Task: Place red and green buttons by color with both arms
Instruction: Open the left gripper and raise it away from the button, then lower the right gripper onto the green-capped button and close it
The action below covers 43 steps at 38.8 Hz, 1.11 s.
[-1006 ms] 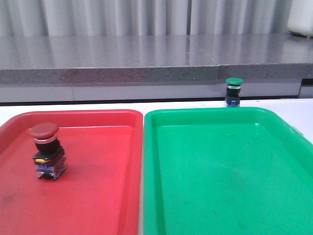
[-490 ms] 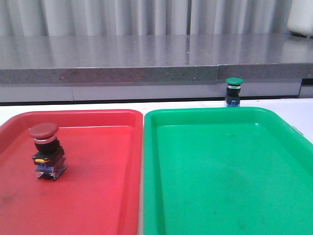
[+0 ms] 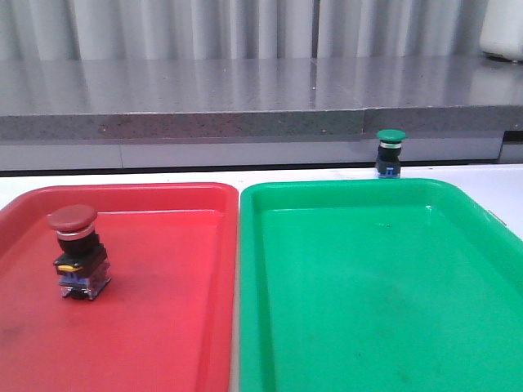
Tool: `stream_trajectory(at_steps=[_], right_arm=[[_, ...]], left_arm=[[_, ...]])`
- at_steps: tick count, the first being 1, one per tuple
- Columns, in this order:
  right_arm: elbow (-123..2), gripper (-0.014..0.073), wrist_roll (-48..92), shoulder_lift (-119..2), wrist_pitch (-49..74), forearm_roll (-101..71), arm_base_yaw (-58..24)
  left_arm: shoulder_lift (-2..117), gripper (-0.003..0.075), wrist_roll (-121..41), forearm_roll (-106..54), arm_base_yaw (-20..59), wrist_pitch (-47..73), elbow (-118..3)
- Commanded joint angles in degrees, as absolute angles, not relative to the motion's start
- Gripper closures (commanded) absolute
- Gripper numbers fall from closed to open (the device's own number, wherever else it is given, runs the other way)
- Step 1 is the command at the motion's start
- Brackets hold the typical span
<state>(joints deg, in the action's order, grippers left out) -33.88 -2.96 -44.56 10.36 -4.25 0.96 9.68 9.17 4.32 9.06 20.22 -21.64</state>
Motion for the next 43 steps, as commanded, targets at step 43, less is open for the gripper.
stream_trajectory(at_steps=[43], right_arm=[[-87.53, -0.0029, -2.92, -112.78, 15.43, -2.68, -8.19]], left_arm=[[10.29, 0.0740, 9.47, 3.86, 9.07, 15.17, -23.10]])
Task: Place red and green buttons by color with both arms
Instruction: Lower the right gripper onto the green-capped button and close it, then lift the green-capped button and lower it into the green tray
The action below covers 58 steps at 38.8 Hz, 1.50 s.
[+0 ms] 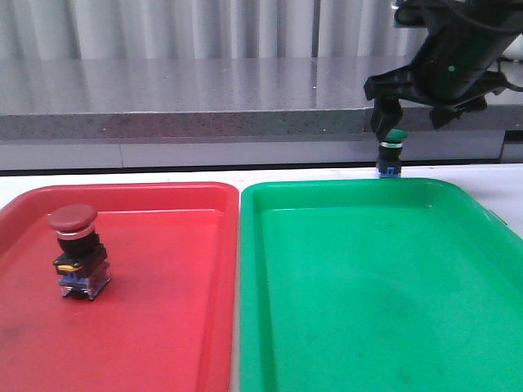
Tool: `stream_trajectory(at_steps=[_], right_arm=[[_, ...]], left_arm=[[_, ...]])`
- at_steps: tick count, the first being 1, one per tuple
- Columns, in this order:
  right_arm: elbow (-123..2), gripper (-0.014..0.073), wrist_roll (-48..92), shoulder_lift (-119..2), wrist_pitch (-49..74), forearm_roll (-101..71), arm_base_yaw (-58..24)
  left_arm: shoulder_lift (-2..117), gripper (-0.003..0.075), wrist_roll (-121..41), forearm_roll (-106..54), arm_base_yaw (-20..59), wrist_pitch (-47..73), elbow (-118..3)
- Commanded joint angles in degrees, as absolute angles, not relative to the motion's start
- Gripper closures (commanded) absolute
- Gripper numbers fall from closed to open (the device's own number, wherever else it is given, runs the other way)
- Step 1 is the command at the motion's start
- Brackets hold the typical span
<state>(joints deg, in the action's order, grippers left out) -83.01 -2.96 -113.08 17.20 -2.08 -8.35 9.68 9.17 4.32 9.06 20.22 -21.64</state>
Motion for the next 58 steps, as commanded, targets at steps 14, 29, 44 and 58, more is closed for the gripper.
stream_trajectory(at_steps=[14, 29, 44, 58], right_arm=[[-93.66, 0.0193, -2.92, -117.63, 18.88, -2.82, -8.19], [-94.31, 0.0442, -2.92, -113.98, 22.90, -2.82, -8.19], [-80.58, 0.0442, -2.75, -95.68, 21.78, -0.52, -13.79], [-56.62, 0.0442, -2.35, -85.77, 14.08, 1.89, -24.31]], left_arm=[[10.29, 0.0740, 9.47, 3.86, 9.07, 15.17, -23.06], [10.29, 0.0740, 9.47, 3.86, 9.07, 15.25, -22.37], [10.29, 0.0740, 9.47, 3.86, 9.07, 15.25, -22.37], [10.29, 0.0740, 9.47, 3.86, 9.07, 15.25, -22.37]])
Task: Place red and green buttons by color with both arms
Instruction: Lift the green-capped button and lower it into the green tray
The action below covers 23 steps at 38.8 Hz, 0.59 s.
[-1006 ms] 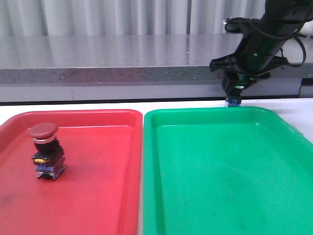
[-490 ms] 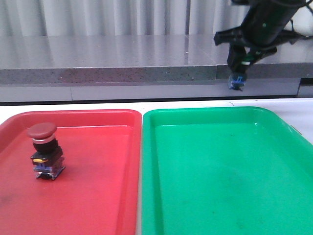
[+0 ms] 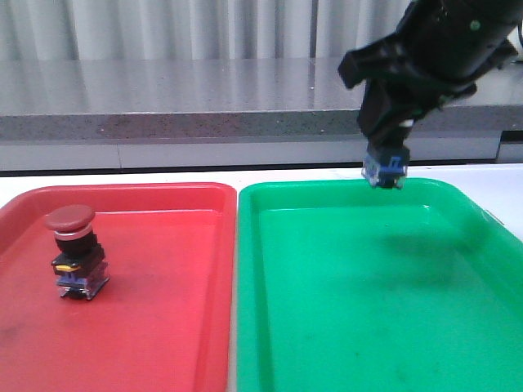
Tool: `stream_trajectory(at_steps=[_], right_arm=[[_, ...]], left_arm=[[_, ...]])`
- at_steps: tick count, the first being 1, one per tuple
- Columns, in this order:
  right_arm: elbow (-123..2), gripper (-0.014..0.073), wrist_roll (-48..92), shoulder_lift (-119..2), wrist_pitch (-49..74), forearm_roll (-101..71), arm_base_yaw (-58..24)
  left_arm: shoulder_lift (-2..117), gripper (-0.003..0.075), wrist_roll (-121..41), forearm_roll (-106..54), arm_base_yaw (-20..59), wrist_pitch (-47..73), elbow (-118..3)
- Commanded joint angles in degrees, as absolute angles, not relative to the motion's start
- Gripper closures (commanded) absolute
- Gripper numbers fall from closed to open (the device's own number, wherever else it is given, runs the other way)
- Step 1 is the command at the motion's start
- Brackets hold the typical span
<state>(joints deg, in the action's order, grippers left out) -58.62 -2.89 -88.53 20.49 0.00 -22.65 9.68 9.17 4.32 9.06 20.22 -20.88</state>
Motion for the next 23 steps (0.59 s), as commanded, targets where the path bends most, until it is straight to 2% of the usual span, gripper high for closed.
stream_trajectory(at_steps=[1, 12, 23], right_arm=[[-55.83, 0.0442, -2.35, -85.82, 13.64, 2.07, -24.86], [-48.48, 0.0442, -2.35, -85.89, 10.26, 4.07, -26.49], [-47.16, 0.0441, -2.35, -86.86, 7.86, 4.26, -26.49]], left_arm=[[10.29, 0.0740, 9.47, 3.86, 9.07, 15.25, -22.37], [10.29, 0.0740, 9.47, 3.86, 9.07, 15.25, -22.37], [10.29, 0.0740, 9.47, 3.86, 9.07, 15.25, -22.37]])
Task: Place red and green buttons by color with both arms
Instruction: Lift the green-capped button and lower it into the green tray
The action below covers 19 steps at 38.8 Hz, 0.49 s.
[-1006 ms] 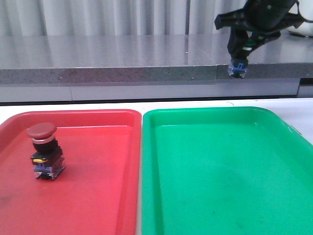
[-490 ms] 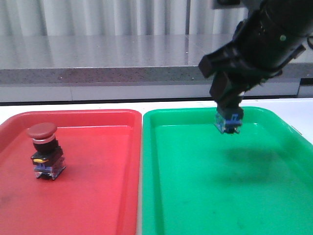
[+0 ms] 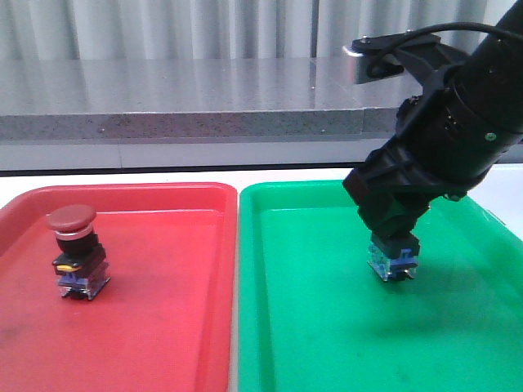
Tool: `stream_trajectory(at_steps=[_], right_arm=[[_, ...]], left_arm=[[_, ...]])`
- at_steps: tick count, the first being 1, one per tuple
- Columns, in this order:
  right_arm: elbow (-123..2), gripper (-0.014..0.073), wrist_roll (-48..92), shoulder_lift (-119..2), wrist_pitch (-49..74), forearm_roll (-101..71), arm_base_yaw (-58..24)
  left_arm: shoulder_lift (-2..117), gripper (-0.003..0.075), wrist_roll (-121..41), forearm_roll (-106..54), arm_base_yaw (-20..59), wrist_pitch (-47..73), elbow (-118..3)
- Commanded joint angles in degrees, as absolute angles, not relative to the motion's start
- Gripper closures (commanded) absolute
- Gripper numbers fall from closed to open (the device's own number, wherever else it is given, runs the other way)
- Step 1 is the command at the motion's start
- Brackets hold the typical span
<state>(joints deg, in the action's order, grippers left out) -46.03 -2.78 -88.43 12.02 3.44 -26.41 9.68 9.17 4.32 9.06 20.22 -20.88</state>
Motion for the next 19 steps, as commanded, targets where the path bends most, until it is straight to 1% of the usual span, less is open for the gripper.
stream_trajectory(at_steps=[1, 6, 9, 12, 17, 19], right_arm=[[-47.16, 0.0439, -2.35, -87.05, 7.86, 4.26, -26.49], [-47.16, 0.0435, -2.35, -89.05, 7.75, 4.26, -26.49], [-47.16, 0.0405, -2.35, -89.23, 7.56, 4.20, -26.49], [-47.16, 0.0337, -2.35, -89.02, 7.23, 4.14, -26.49], [-47.16, 0.0187, -2.35, -89.02, 7.46, 3.88, -26.49], [-47.16, 0.0146, -2.35, -89.02, 7.46, 3.74, -26.49]], left_arm=[[10.29, 0.0740, 9.47, 3.86, 9.07, 15.25, -22.37], [10.29, 0.0740, 9.47, 3.86, 9.07, 15.25, -22.37], [10.29, 0.0740, 9.47, 3.86, 9.07, 15.25, -22.37], [10.29, 0.0740, 9.47, 3.86, 9.07, 15.25, -22.37], [10.29, 0.0740, 9.47, 3.86, 9.07, 15.25, -22.37], [10.29, 0.0740, 9.47, 3.86, 9.07, 15.25, -22.37]])
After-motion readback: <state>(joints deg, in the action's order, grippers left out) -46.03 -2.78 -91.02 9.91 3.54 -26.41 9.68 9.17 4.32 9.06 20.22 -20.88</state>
